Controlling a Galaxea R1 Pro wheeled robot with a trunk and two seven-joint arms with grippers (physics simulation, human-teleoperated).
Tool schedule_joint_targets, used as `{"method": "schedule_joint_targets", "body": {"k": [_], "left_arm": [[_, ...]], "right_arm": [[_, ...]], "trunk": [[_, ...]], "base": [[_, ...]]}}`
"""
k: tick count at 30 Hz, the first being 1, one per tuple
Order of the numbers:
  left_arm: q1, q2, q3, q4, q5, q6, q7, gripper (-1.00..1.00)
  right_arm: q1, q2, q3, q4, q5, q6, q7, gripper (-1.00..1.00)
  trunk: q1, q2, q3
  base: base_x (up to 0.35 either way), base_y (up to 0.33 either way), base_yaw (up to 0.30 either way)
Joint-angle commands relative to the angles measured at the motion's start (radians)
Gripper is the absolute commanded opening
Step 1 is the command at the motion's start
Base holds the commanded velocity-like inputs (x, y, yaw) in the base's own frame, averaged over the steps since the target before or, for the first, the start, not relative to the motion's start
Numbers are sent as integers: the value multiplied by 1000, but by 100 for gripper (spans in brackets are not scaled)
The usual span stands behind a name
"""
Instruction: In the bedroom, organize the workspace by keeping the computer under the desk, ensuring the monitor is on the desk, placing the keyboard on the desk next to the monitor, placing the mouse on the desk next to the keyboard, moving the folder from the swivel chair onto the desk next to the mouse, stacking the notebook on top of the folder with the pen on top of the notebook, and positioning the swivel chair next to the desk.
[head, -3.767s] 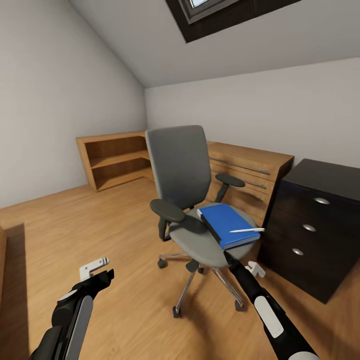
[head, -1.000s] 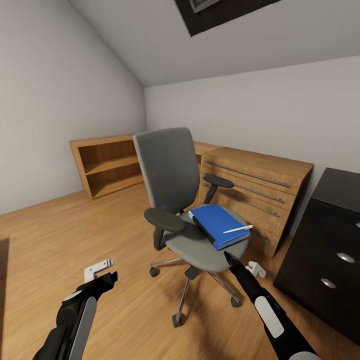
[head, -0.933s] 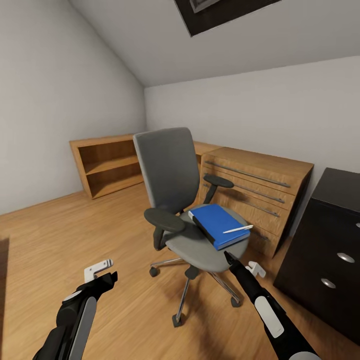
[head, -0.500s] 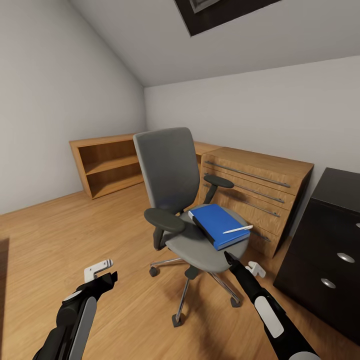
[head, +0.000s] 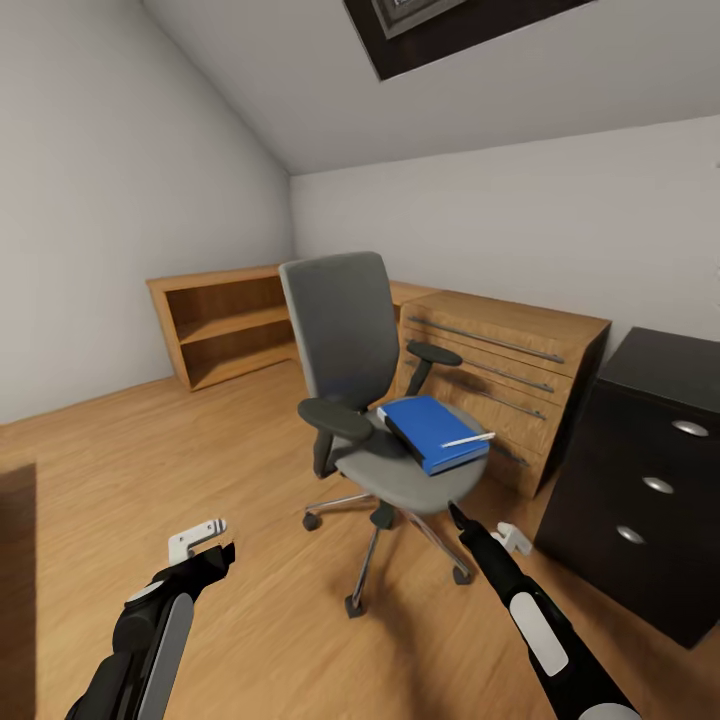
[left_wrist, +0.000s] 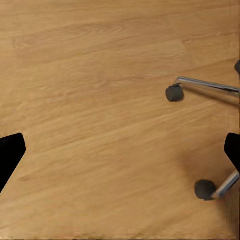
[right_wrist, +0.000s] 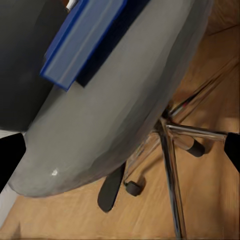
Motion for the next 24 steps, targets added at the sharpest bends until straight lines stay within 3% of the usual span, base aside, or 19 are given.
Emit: {"method": "schedule_joint_targets", "body": {"k": [1,10,13,15,17,18,20,22,24], "left_arm": [[-1,-1,1,-1,11,3,7,100],[0,-2,-1,0,11,4,7,100],[10,-3,-10,-2,11,5,6,100],[39,-4,-50,0,11,6,7,100],[79,-3,-122,26,11,5,10,100],[138,-2,-189,83,10,-5,14,100],[174,-1,-211,121,9,-46,15,100],[211,1,-225,177,8,-154,14,100],[228,4,-229,227,8,-257,12,100]], "right_arm": [[-1,0,-1,1,-10,1,5,100],[-1,4,0,7,-8,-2,1,100],[-1,12,1,54,11,-17,-44,100],[-1,17,1,103,58,-44,-100,100],[-1,16,0,136,136,-71,-152,100],[2,12,-2,194,239,-92,-188,100],[5,4,-3,244,288,-110,-207,100],[6,-6,-3,314,329,-157,-230,100],[7,-11,-2,371,346,-203,-239,100]], "trunk": [[-1,0,-1],[-1,0,-1],[-1,0,-1],[-8,14,5],[-16,28,12],[-20,35,15],[-28,49,21],[-35,63,27],[-43,77,34]], "base": [[-330,0,0],[-307,0,0],[-94,0,0],[-30,0,0],[-12,0,0],[-3,0,0],[-2,0,0],[-1,0,0],[0,0,0]]}}
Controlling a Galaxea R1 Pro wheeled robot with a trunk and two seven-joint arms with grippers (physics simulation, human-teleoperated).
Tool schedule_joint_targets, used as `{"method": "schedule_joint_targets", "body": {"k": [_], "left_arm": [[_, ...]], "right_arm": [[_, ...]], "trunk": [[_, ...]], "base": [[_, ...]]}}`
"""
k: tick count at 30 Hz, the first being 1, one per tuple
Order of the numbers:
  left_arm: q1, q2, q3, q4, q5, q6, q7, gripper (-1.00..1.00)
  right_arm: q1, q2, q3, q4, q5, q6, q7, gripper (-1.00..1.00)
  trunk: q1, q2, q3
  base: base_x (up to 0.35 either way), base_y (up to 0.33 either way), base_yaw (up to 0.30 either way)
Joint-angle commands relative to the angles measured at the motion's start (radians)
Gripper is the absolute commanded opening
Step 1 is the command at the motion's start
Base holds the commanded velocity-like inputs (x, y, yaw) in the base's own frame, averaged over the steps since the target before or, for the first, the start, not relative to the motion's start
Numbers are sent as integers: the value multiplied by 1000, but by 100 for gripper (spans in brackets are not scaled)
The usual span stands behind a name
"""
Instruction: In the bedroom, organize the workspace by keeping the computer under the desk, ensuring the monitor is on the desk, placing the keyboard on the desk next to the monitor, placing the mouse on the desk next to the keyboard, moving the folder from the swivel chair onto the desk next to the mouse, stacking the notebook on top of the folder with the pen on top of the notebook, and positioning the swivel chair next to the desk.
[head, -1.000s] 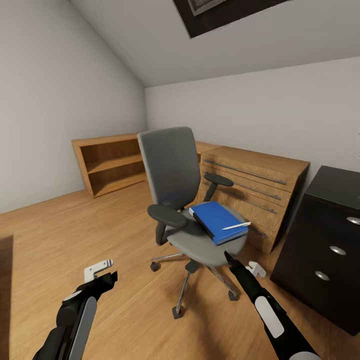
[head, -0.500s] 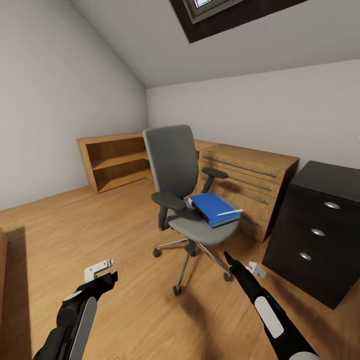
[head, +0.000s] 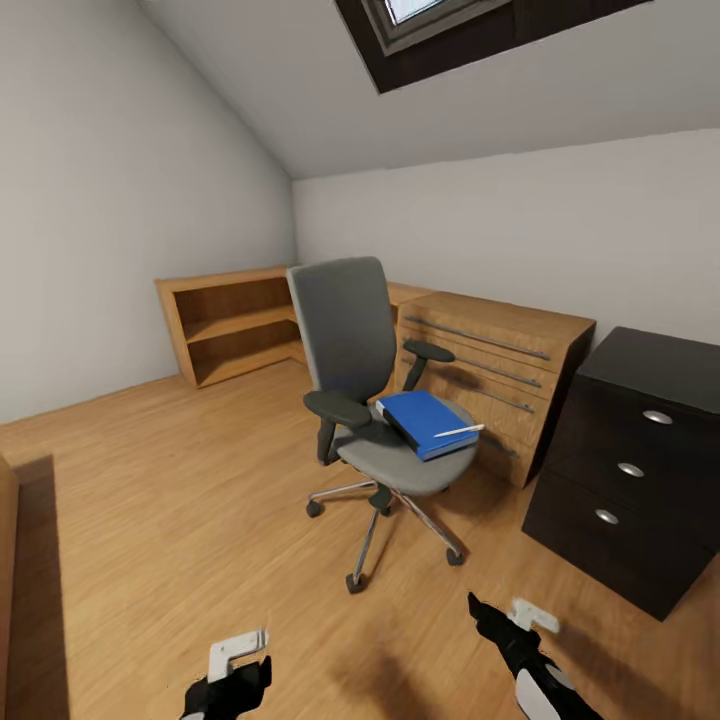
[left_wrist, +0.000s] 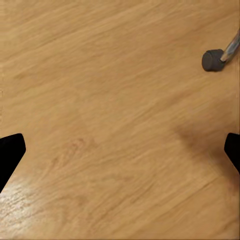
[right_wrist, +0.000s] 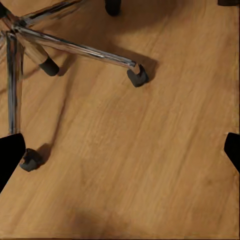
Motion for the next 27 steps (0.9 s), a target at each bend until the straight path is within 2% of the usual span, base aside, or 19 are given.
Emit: {"method": "schedule_joint_targets", "body": {"k": [1,2,4,5,7,8,9,11,12,16,19,20,22,27], "left_arm": [[7,4,-4,39,10,-65,7,100],[10,6,-4,60,10,-95,7,100],[16,13,-6,150,10,-199,5,100],[17,14,-6,174,10,-222,5,100],[20,16,-8,291,6,-339,5,100],[21,17,-9,410,-58,-473,6,100],[21,18,-8,436,-85,-492,8,100],[21,17,-8,465,-117,-508,10,100],[21,16,-8,513,-144,-521,12,100],[21,16,-8,541,-151,-522,13,100],[21,13,-7,544,-154,-554,16,100],[21,9,-8,546,-154,-595,16,100],[21,9,-7,546,-153,-599,18,100],[21,9,-5,547,-153,-602,19,100]], "right_arm": [[0,-2,-3,43,-4,-40,6,100],[0,-3,-3,64,-3,-60,5,100],[0,-4,-3,137,1,-156,5,100],[0,-4,-3,153,2,-182,4,100],[0,1,-1,235,5,-297,5,100],[1,15,5,322,29,-370,5,100],[1,23,6,331,42,-381,4,100],[1,34,6,340,56,-405,3,100],[1,44,8,348,68,-464,3,100],[1,56,7,353,72,-491,2,100],[1,66,7,355,74,-498,2,100],[1,80,7,355,74,-517,-1,100],[1,96,7,356,74,-521,-4,100],[1,102,7,363,73,-522,-5,100]], "trunk": [[-4,7,3],[-8,14,6],[-16,28,12],[-19,35,15],[-27,49,21],[-31,56,24],[-35,63,28],[-42,77,34],[-46,84,37],[-62,112,50],[-73,133,59],[-77,140,62],[-85,154,68],[-104,189,80]], "base": [[0,0,0],[0,0,0],[0,0,0],[0,0,0],[0,0,0],[0,0,0],[0,0,0],[0,0,0],[0,0,0],[0,0,0],[0,0,-219],[0,0,-292],[0,0,-290],[0,0,-263]]}}
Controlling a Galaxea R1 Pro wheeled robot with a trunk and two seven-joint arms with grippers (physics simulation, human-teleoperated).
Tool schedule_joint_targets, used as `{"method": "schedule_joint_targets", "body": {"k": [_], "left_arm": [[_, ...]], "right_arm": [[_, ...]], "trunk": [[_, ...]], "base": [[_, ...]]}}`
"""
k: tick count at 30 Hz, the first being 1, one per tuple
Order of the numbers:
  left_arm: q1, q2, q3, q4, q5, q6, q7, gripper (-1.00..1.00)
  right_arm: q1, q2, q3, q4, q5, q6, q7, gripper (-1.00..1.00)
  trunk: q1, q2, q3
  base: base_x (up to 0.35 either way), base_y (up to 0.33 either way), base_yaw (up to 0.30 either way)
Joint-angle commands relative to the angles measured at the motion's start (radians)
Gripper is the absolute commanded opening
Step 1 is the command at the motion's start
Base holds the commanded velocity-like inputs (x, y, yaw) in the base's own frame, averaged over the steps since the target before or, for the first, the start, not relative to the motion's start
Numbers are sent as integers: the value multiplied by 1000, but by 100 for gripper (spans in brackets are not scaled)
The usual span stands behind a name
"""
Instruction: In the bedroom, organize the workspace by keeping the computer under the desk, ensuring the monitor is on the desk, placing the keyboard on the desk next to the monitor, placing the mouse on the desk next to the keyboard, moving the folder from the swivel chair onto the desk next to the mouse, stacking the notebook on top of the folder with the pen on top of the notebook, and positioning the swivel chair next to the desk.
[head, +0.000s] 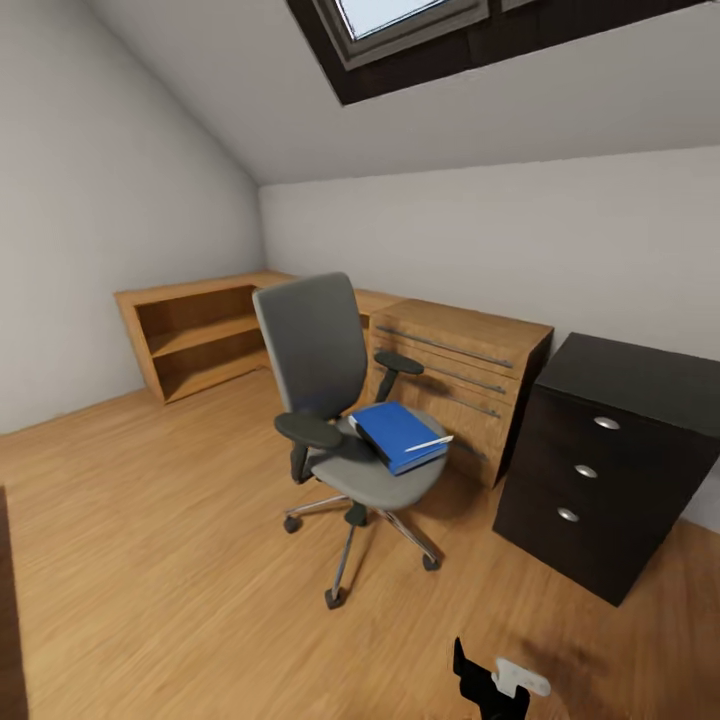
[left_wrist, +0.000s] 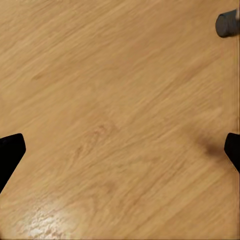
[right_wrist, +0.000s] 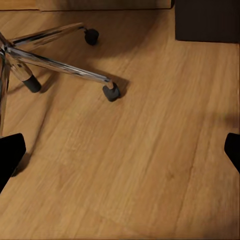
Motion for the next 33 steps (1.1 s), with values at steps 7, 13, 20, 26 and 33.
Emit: {"method": "schedule_joint_targets", "body": {"k": [7,13,20,26,33], "left_arm": [[0,1,-6,-1,4,-4,7,100],[0,1,-3,-1,5,-4,7,100],[0,1,-4,-1,5,-4,7,100],[0,2,4,-1,8,-3,8,100],[0,2,5,0,9,-2,8,100]], "right_arm": [[-1,1,-3,3,-5,-2,-5,100],[-1,2,-2,3,0,-2,-29,100],[-1,1,-3,3,2,-2,-34,100],[-1,-3,-4,2,7,-4,-34,100],[-1,-7,-3,2,10,-8,-34,100]], "trunk": [[-27,49,12],[-50,91,22],[-77,140,33],[-100,182,47],[-127,231,74]], "base": [[0,0,-178],[0,0,-56],[0,0,-8],[0,0,-198],[0,0,-275]]}}
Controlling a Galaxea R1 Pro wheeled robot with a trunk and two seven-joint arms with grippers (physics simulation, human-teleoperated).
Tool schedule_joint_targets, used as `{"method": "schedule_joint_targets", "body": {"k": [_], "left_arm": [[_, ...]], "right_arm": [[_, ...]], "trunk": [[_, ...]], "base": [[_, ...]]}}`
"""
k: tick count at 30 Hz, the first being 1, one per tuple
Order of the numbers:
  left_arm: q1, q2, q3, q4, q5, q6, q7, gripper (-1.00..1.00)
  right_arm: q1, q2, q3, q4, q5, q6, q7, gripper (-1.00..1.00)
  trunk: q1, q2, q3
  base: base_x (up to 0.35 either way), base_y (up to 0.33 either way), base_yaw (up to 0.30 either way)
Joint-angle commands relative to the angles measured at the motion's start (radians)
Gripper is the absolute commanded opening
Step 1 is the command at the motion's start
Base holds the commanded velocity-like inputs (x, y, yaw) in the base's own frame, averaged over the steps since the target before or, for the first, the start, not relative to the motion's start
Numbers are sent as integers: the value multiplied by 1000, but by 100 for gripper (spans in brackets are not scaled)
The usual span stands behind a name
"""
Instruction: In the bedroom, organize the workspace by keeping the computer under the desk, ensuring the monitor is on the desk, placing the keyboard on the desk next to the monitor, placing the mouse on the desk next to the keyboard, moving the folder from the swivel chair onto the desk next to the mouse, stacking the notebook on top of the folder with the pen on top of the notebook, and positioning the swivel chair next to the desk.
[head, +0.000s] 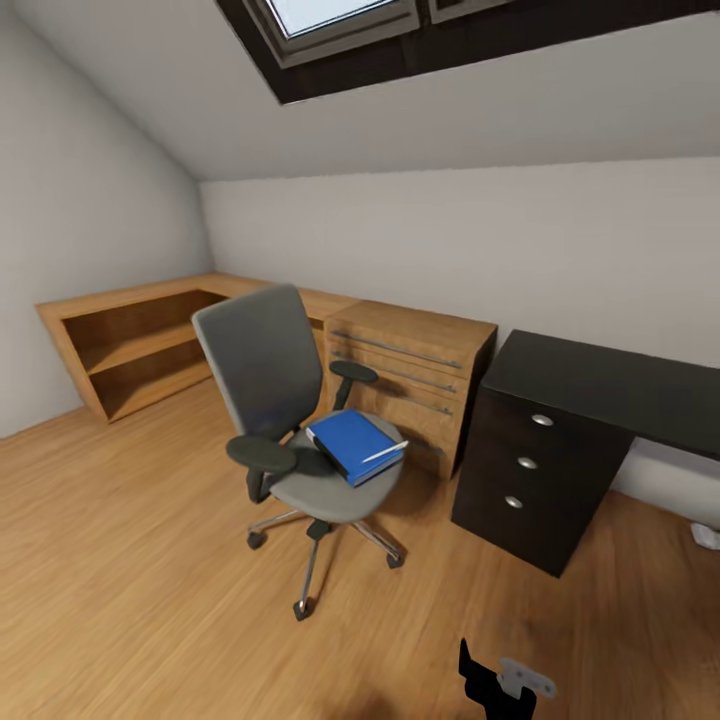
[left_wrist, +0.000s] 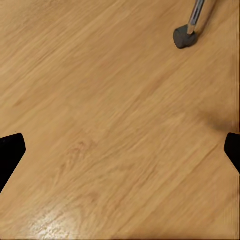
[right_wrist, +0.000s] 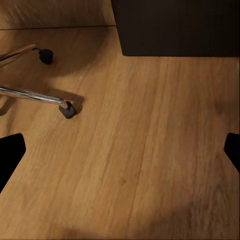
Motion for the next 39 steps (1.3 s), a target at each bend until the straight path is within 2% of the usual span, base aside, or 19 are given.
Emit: {"method": "schedule_joint_targets", "body": {"k": [1,8,16,18,20,23,24,26,28,29,30,31,32,34,37,39], "left_arm": [[0,1,-4,-1,6,-2,6,100],[0,1,-4,-1,6,-2,6,100],[0,6,0,-1,11,0,2,100],[0,9,44,-1,26,4,-2,100],[0,9,68,-1,30,7,-4,100],[0,10,86,-1,33,31,-5,100],[0,10,91,-1,36,64,-6,100],[0,11,94,-1,40,89,-5,100],[0,11,98,0,72,111,-6,100],[1,12,99,8,83,117,-7,100],[2,14,99,34,90,124,-9,100],[-8,22,100,110,98,141,-11,100],[-103,46,100,263,103,179,-24,100],[-217,80,100,396,111,203,-68,100],[-249,92,100,431,131,205,-101,100],[-257,92,99,441,137,165,-109,100]], "right_arm": [[-1,1,-5,1,-1,-10,3,100],[-1,1,-4,2,2,-49,4,100],[-1,1,-4,3,8,-51,5,100],[-1,1,-4,3,27,-50,5,100],[-1,1,-4,3,38,-50,5,100],[-1,2,-4,6,72,-50,6,100],[-1,4,-3,16,109,-50,6,100],[-1,6,-2,25,148,-50,6,100],[-1,8,-2,33,217,-50,5,100],[-1,8,-2,34,229,-50,4,100],[-1,8,-2,34,236,-50,4,100],[-1,8,-1,35,242,-49,4,100],[-1,8,-1,35,246,-48,3,100],[-1,8,-2,35,248,-46,3,100],[-1,9,-3,35,248,-45,3,100],[-1,8,-3,35,248,-41,4,100]], "trunk": [[-4,7,4],[-31,56,32],[-62,112,65],[-69,126,74],[-77,140,81],[-88,161,93],[-92,168,96],[-100,182,103],[-108,196,110],[-111,203,113],[-115,210,116],[-119,217,119],[-123,224,122],[-131,238,129],[-142,259,138],[-150,273,144]], "base": [[-26,0,-263],[-234,0,-260],[-339,0,-261],[-343,0,-268],[-343,0,-270],[-295,0,-276],[-143,0,-284],[-94,0,-287],[-28,0,-292],[-12,0,-294],[-8,0,-294],[-4,0,-295],[-2,0,-295],[-1,0,-295],[0,0,-295],[0,0,-295]]}}
